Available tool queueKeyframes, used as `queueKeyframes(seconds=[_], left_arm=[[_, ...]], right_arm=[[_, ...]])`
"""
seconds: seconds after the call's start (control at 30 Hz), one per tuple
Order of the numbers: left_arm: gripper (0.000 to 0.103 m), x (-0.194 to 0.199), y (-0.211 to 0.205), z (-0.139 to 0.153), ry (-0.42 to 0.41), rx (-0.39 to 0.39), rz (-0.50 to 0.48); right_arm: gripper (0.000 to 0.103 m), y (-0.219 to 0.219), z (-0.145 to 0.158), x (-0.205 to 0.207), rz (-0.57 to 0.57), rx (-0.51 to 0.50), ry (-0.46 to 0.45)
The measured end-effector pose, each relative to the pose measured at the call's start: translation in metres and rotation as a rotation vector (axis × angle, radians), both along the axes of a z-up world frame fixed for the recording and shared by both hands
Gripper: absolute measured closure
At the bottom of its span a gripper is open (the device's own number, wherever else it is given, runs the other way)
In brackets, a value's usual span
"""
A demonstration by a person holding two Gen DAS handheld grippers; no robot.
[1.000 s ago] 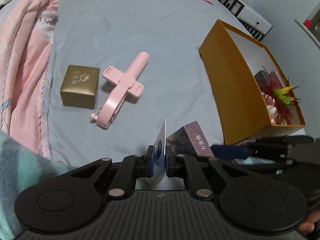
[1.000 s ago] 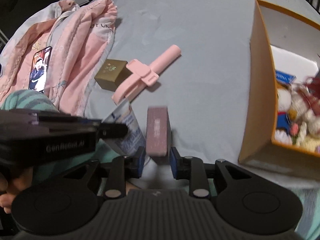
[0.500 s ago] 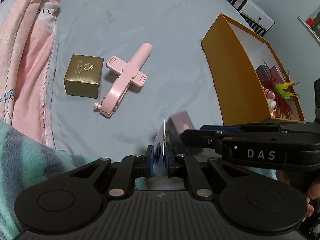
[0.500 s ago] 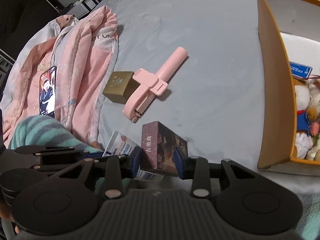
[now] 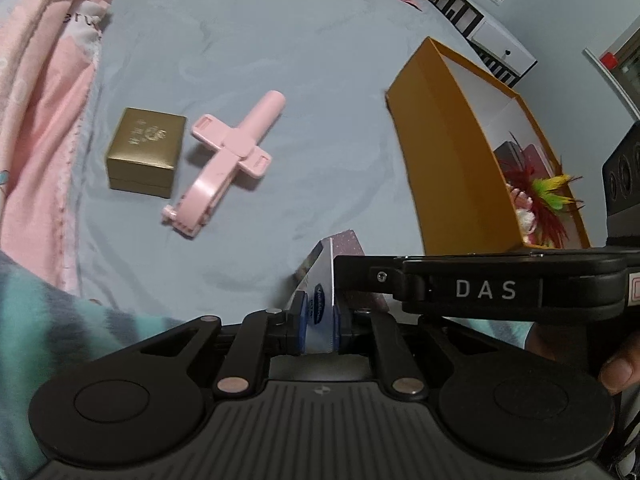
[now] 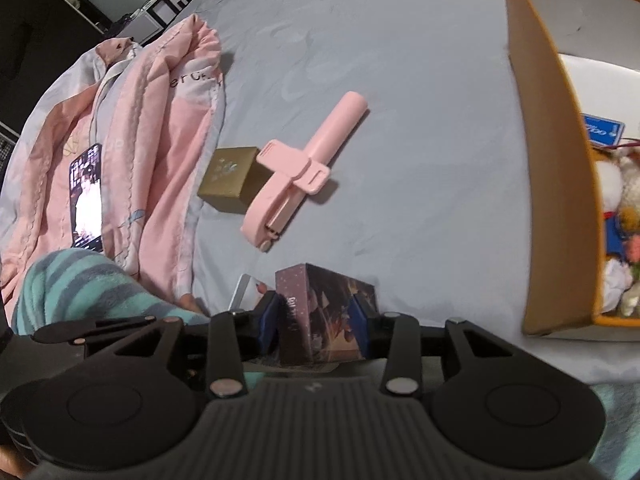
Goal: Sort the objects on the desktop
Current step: 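Grasp the small printed mauve box with the right tool, then carry the card and mauve box into the orange box and open both tools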
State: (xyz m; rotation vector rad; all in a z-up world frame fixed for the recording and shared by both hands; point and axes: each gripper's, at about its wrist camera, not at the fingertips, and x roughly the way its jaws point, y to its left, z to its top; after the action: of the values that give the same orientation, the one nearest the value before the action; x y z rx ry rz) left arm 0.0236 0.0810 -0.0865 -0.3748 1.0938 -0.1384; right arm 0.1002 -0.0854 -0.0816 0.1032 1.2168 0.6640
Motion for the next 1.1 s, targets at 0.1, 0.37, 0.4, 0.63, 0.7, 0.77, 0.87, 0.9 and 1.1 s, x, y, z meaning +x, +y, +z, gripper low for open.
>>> queueKeyframes(seconds=[0.1,0.37,0.4,0.63,0.7,0.77,0.87,0.9,1.1], left_arm=[[0.087,0.001,-0.007,0.0,-0.009,0.003,-0.011],[0.085,0.004,-0.014,0.0,-0.023,0.03,-0.028],[0.085,0.004,-0.014,-0.001,-0.025,0.029,-0.027],[0.086,0.005,-0.008,0.001,-0.017,0.015,-0.01],[0.089,0.006,-0.006,0.003,-0.021,0.029,0.0],[0.094,0.005,-0.003,0.007,-0.033,0.051,0.014],[0.094,0.006,0.003,0.018,-0.065,0.049,0.033],[0.094,0.006,0.004,0.023,-0.08,0.05,0.039],[0.094,0.018,0.004,0.072,-0.205,-0.003,0.045]], right_arm=[[0.058,-0.012,-0.001,0.003,-0.017,0.008,0.014],[0.058,-0.02,-0.003,0.015,-0.074,0.047,0.079],[0.059,-0.021,-0.005,0.017,-0.08,0.053,0.095],[0.076,-0.015,-0.005,0.01,-0.039,-0.062,0.015],[0.078,-0.017,-0.003,0.009,-0.036,-0.056,0.003],[0.079,-0.019,0.001,0.007,-0.027,-0.06,-0.02],[0.079,-0.024,0.013,0.0,-0.021,-0.082,-0.088],[0.079,-0.027,0.019,-0.003,-0.023,-0.079,-0.111],[0.079,-0.068,0.074,-0.009,-0.068,0.008,-0.216]])
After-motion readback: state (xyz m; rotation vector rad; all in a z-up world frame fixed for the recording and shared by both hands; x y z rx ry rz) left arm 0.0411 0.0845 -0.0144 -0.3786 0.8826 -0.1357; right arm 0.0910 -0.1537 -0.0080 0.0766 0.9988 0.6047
